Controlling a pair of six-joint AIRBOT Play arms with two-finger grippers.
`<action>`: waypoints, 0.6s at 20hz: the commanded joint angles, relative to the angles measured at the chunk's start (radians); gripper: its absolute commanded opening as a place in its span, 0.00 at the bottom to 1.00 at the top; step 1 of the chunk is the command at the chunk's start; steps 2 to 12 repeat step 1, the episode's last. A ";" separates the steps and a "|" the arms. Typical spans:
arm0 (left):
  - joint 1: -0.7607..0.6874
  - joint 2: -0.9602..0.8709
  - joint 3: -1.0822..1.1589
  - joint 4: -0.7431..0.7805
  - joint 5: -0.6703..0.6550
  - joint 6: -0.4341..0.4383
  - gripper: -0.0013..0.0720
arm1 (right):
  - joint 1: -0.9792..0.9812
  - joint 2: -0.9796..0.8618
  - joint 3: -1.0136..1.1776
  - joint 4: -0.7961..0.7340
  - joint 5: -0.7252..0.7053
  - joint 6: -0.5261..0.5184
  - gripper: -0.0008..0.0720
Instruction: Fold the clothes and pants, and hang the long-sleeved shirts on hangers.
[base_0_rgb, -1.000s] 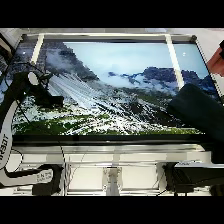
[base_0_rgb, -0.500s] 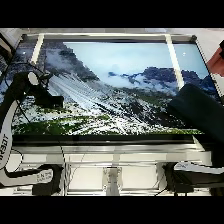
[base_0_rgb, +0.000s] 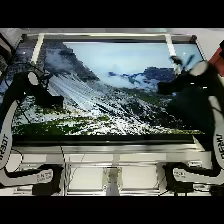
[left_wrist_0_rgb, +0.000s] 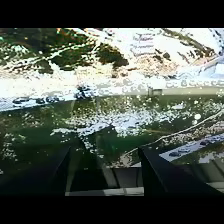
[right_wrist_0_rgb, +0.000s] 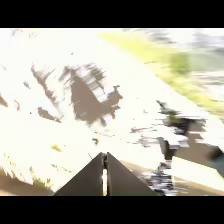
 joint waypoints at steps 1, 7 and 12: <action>0.001 0.000 0.000 0.000 0.000 0.000 0.69 | 0.208 -0.037 -0.027 -0.052 -0.014 0.071 0.04; 0.001 0.000 0.000 0.000 0.000 0.000 0.69 | 0.208 -0.037 -0.027 -0.052 -0.014 0.071 0.04; 0.001 0.000 0.000 0.000 0.000 0.000 0.69 | 0.208 -0.037 -0.027 -0.052 -0.014 0.071 0.04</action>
